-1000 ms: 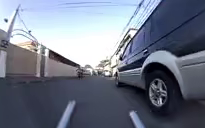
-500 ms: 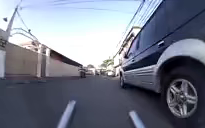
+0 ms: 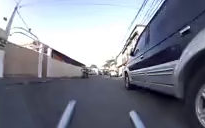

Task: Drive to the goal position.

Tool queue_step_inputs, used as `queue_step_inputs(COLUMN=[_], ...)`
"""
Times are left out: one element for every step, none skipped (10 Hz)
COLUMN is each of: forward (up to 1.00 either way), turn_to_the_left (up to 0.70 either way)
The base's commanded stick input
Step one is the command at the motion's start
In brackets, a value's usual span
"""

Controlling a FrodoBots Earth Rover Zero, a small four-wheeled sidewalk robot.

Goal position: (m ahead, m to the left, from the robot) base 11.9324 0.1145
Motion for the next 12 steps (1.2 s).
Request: queue_step_inputs(forward=[0.85,0.85,0.85,0.85,0.85,0.85,0.85,0.85,0.85,0.85,0.85,0.85], turn_to_the_left=[0.00,0.00,0.00,-0.10,-0.34,-0.34,-0.34,-0.34,-0.34,-0.34,-0.34,-0.34])
